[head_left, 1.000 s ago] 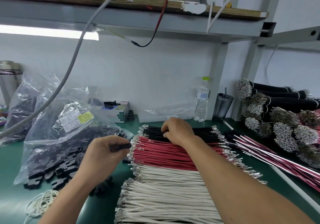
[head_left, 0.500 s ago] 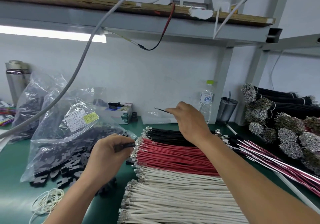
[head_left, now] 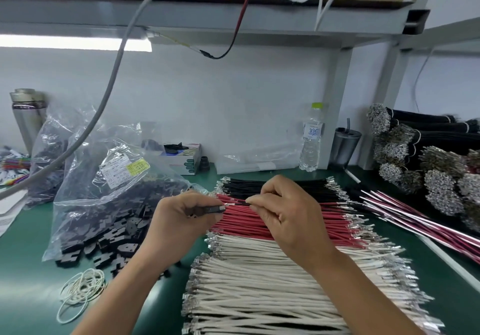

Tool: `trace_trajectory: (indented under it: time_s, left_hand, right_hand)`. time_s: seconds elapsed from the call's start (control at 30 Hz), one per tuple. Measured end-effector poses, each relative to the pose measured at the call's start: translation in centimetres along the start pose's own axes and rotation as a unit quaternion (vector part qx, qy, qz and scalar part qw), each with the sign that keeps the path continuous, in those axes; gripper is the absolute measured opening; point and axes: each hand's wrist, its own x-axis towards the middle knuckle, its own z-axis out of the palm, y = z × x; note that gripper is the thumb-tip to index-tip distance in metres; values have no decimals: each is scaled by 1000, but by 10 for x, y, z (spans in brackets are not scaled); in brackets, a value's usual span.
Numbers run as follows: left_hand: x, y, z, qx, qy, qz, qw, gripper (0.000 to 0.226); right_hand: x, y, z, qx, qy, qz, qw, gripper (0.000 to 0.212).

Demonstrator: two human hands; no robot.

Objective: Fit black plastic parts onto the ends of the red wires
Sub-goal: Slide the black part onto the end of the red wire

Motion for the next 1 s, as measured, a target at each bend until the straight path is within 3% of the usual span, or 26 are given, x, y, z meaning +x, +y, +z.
trace_trajectory:
  time_s: [0.63,0.73,0.87,1.0]
  left_hand:
    - [-4,7,4,-17,-33,-1,999,24]
    - [-6,9,4,-59,-54,-20,997,21]
    - [-7,5,11,22,-49,-1,999,21]
    - [-5,5,11,-7,-34,-20,999,25]
  right_hand:
    - [0,2,1,44,-120,56,990,13]
    - [0,4,3,90,-126,91,984,12]
    - [-4,-3,11,48,-135,63,988,13]
    - [-4,-2,13,67,-97,92,989,12]
